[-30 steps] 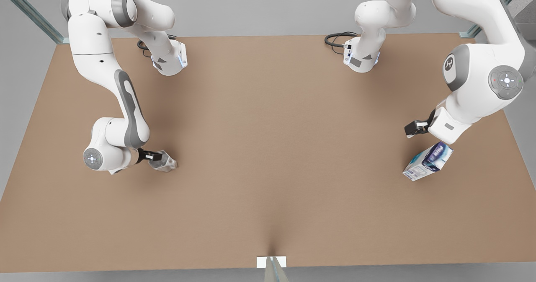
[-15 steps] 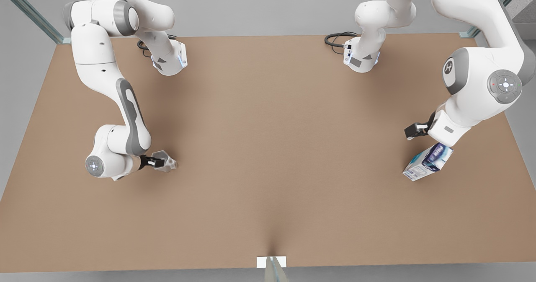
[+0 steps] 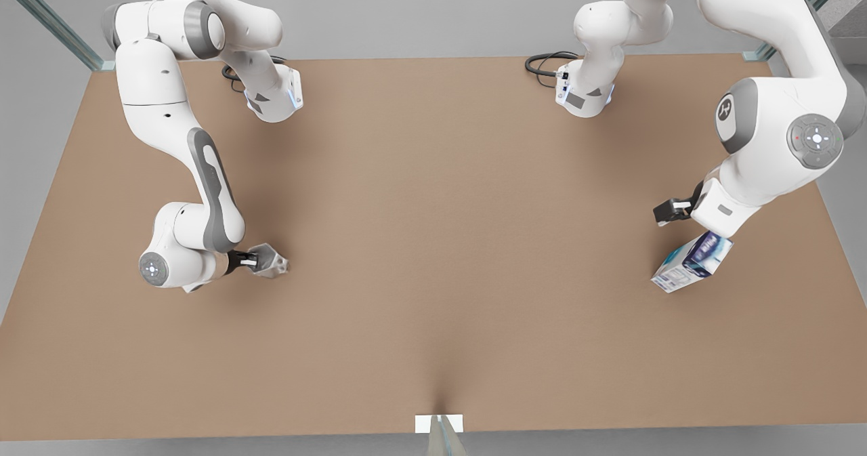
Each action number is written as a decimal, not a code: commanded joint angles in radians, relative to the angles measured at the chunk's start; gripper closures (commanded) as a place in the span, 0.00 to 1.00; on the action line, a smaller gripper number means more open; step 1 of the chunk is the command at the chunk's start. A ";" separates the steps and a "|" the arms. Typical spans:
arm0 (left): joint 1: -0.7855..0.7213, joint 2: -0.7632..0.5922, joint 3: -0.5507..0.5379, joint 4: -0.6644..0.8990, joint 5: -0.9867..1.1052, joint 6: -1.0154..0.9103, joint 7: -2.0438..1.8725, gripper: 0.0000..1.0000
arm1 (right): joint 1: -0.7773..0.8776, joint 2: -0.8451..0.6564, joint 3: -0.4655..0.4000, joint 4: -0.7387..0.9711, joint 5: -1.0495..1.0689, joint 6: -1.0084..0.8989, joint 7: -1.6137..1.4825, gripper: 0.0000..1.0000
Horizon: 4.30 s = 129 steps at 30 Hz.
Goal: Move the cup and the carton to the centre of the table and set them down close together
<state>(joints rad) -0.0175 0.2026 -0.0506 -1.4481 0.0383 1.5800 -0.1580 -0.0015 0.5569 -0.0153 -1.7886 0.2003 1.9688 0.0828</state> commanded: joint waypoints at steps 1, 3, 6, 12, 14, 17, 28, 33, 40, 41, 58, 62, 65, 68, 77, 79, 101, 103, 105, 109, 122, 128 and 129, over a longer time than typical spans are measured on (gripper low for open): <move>-0.001 0.000 0.000 0.000 0.000 0.000 0.000 0.00 | 0.000 0.000 0.000 0.000 -0.001 -0.001 0.000 0.79; 0.001 0.000 0.000 0.000 0.000 -0.002 0.002 0.00 | 0.002 0.000 0.000 0.000 -0.007 -0.002 0.000 0.79; 0.001 0.000 0.000 0.000 0.000 -0.002 0.000 0.00 | 0.002 0.000 0.002 0.009 -0.009 -0.011 -0.001 0.79; 0.001 0.000 0.000 0.000 0.000 -0.003 0.002 0.00 | 0.055 -0.002 0.110 0.147 -0.010 -0.077 -0.032 0.79; 0.002 0.000 0.000 0.000 0.000 -0.002 0.002 0.00 | 0.215 0.070 0.110 0.278 -0.006 -0.076 -0.034 0.79; 0.002 0.000 0.000 0.000 0.000 -0.003 0.002 0.00 | 0.454 0.247 0.029 0.563 0.007 -0.076 0.009 0.79; 0.001 -0.002 0.000 0.000 0.000 -0.009 0.002 0.00 | 0.804 0.480 -0.322 0.818 0.364 -0.090 0.130 0.70; 0.001 -0.002 0.000 0.000 -0.002 -0.009 0.003 0.00 | 0.805 0.477 -0.325 0.818 0.369 -0.087 0.130 0.00; 0.045 0.018 0.000 0.000 -0.006 0.009 0.017 0.00 | 0.802 0.456 -0.324 0.816 0.369 -0.097 0.129 0.00; 0.042 0.024 0.000 0.002 -0.008 0.011 0.014 0.00 | 0.801 0.451 -0.324 0.816 0.369 -0.097 0.126 0.00; 0.303 0.146 0.001 -0.011 0.009 0.192 0.811 0.00 | 0.704 0.023 -0.324 0.799 -0.141 -0.521 0.072 0.00; 0.301 0.052 0.000 -0.301 0.044 0.489 0.838 0.00 | 0.384 -0.259 -0.020 0.545 -0.289 -0.482 0.071 0.00; 0.320 0.064 -0.020 -0.345 0.044 0.492 0.979 0.00 | 0.203 -0.396 0.133 0.413 -0.338 -0.472 0.117 0.00; 0.330 0.141 -0.037 -0.344 0.044 0.554 1.046 0.00 | 0.150 -0.445 0.167 0.347 -0.340 -0.458 0.130 0.00; 0.330 0.192 -0.045 -0.345 0.034 0.563 1.066 0.00 | 0.150 -0.439 0.167 0.347 -0.340 -0.466 0.138 0.00; 0.329 0.195 -0.046 -0.345 0.034 0.557 1.063 0.00 | 0.150 -0.439 0.167 0.347 -0.340 -0.466 0.138 0.00; 0.217 0.064 -0.043 -0.336 0.029 0.380 0.695 0.44 | 0.144 -0.439 0.167 0.336 -0.340 -0.467 0.138 0.00; 0.079 0.055 -0.043 -0.336 0.031 0.351 0.646 0.44 | 0.143 -0.439 0.167 0.336 -0.340 -0.467 0.138 0.00; -0.061 0.063 -0.046 -0.336 0.031 0.351 0.516 0.44 | 0.143 -0.439 0.167 0.336 -0.340 -0.467 0.138 0.00; -0.243 0.043 -0.163 -0.291 0.029 0.173 0.201 0.44 | 0.143 -0.439 0.167 0.334 -0.340 -0.466 0.138 0.00; -0.421 0.299 -0.264 -0.008 -0.061 0.229 -0.469 0.43 | 0.138 -0.442 0.167 0.328 -0.340 -0.469 0.138 0.00; -0.430 0.328 -0.261 -0.006 -0.068 0.313 -0.940 0.43 | 0.137 -0.440 0.167 0.327 -0.338 -0.469 0.138 0.00; -0.430 0.328 -0.256 -0.006 -0.067 0.311 -1.000 0.43 | 0.137 -0.440 0.167 0.327 -0.338 -0.469 0.137 0.00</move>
<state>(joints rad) -0.4478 0.5308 -0.3046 -1.4555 -0.0120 1.8911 -1.1942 0.1346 0.1154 0.1518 -1.4668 -0.1381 1.5002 0.2194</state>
